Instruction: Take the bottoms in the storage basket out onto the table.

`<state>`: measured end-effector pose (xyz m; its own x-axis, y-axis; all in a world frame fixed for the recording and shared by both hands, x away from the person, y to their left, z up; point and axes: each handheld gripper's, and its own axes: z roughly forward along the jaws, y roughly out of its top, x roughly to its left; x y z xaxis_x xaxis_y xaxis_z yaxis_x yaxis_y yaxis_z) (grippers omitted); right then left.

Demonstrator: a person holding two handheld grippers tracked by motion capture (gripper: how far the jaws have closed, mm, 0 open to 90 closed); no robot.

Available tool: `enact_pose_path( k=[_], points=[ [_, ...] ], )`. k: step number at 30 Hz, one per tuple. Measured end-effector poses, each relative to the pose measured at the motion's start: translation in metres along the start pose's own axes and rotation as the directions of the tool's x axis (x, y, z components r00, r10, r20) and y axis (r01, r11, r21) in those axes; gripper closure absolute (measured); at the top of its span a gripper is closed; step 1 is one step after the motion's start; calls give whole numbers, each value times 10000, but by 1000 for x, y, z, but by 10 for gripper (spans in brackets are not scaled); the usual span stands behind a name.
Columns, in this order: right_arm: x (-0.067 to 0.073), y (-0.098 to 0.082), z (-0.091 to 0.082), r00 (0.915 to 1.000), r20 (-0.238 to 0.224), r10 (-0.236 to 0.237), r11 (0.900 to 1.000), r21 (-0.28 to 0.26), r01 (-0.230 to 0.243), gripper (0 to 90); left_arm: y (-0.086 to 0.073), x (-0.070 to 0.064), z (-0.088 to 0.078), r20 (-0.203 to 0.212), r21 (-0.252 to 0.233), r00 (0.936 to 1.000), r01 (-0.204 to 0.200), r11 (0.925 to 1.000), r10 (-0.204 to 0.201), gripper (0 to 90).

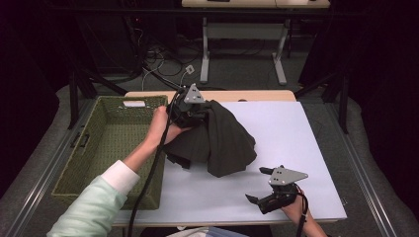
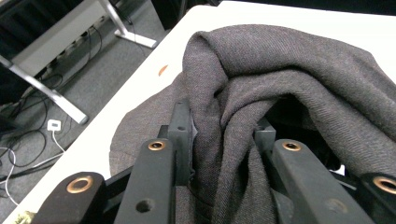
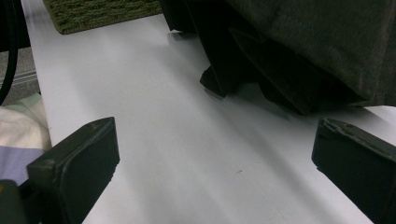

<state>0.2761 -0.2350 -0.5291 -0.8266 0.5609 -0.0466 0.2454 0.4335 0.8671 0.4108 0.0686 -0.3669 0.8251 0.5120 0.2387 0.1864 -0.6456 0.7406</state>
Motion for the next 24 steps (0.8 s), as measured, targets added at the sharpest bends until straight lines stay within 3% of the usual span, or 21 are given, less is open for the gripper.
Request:
enact_pose_path(
  k=[24],
  points=[
    [0, 0, 0, 10000, -18, 30, 10000, 23, -29, 4, -12, -1, 18, 194, 772, 9998, 30, 9970, -45, 695]
  ],
)
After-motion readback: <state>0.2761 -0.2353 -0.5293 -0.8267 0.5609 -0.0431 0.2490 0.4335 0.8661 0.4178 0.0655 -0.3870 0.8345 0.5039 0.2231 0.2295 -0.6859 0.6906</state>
